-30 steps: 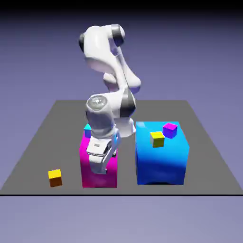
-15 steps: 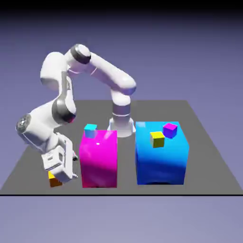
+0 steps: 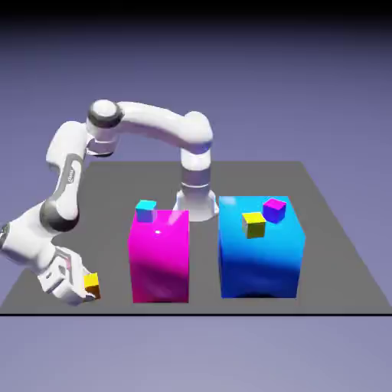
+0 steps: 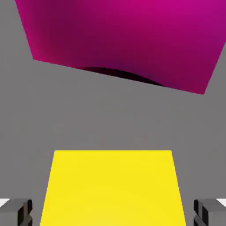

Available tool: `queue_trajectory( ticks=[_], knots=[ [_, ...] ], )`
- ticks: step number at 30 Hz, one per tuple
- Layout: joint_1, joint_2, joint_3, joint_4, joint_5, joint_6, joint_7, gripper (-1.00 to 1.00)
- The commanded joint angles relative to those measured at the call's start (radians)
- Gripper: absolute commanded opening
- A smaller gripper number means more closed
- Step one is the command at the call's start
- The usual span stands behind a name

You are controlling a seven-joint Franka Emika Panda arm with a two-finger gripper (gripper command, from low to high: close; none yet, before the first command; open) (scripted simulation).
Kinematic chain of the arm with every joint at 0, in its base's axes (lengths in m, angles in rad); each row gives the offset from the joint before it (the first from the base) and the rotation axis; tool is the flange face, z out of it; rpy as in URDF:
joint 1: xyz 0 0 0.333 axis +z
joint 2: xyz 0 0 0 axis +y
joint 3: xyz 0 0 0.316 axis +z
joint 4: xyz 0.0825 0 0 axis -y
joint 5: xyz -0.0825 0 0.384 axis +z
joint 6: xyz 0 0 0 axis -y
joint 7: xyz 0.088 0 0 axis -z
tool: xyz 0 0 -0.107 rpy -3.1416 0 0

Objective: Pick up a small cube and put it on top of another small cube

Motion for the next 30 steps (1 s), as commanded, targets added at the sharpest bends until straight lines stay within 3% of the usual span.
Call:
queue_trajectory(
  ticks=[1,30],
  knots=[
    [0.007,-0.015,0.014,0.036,0.016,-0.039,-0.007,-1.00],
    [1.021,-0.540,0.061,0.157,0.160,-0.627,-0.573,-1.00]
  ],
)
